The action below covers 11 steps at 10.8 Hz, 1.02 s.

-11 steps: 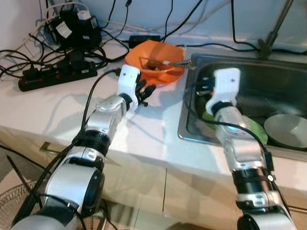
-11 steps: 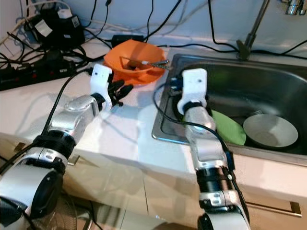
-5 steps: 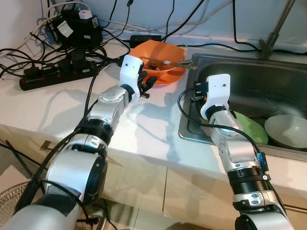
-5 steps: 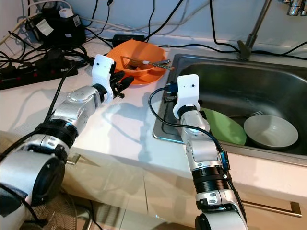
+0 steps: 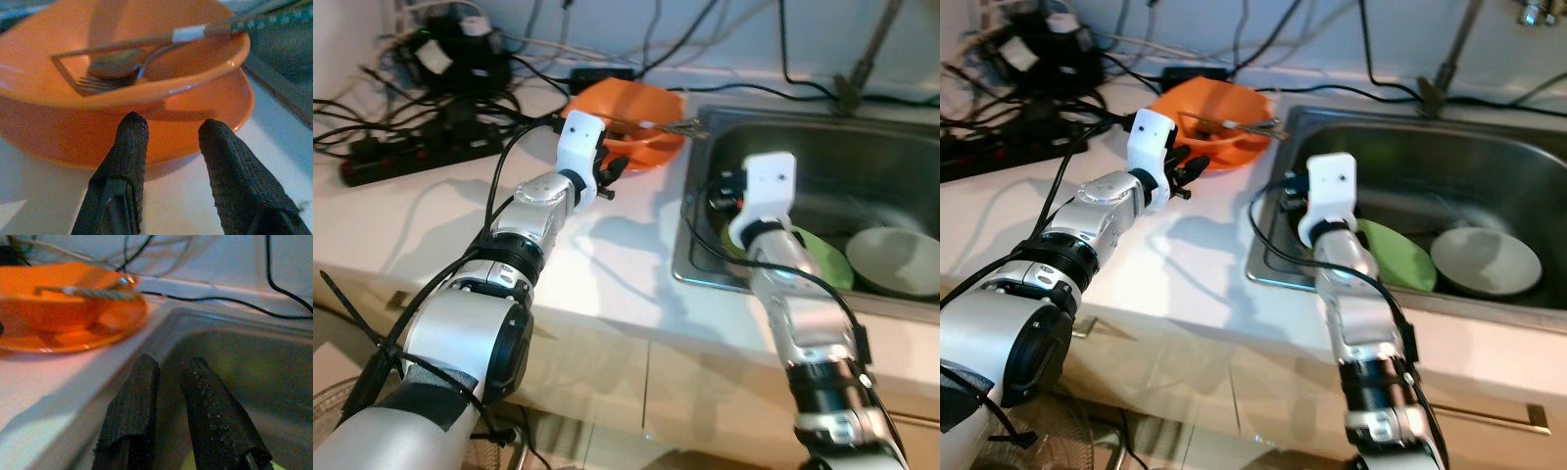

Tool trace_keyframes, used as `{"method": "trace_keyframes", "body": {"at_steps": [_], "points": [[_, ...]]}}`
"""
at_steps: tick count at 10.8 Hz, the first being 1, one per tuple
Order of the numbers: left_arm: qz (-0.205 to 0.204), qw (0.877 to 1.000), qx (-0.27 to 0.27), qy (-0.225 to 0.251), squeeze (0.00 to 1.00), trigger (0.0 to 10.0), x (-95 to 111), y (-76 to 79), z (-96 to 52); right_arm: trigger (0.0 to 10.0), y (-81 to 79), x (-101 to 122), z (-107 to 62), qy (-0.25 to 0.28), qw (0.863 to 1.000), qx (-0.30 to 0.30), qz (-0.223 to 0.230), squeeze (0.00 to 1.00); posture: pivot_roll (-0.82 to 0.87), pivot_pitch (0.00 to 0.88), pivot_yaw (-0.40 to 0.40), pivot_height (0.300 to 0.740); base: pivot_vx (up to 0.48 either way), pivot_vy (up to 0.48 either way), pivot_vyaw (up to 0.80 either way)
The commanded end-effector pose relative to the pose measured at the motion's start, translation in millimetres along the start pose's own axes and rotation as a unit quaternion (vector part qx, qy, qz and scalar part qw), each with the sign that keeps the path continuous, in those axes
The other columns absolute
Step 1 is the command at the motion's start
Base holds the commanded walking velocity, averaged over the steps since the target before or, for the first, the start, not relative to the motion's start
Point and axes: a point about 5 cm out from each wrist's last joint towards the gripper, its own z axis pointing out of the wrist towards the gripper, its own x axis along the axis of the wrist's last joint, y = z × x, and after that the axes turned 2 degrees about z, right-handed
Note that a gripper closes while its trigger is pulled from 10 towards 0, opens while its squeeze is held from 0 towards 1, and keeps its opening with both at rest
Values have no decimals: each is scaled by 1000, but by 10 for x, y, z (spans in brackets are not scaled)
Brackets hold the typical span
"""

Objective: Kitchen organization

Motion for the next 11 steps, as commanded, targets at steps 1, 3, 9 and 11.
{"method": "trace_keyframes", "body": {"at_steps": [1,3,9,11], "points": [[7,1000,7,6,0,10000,93,-26,9,10000,7,49,-37,6,1000,-3,2,0,-70,160,64,740,0,0,0],[-1,1000,19,4,0,10000,88,-28,16,10000,32,53,-120,2,1000,-10,0,0,-101,170,65,740,0,0,0],[-31,998,45,-25,0,10000,-3,-33,18,10000,-4,42,-233,-12,1000,-19,5,0,-121,167,78,740,0,0,0],[-33,996,59,-51,0,10000,-54,-66,4,10000,-29,27,-227,-15,1000,-23,9,0,-97,152,95,740,0,0,0]]}}
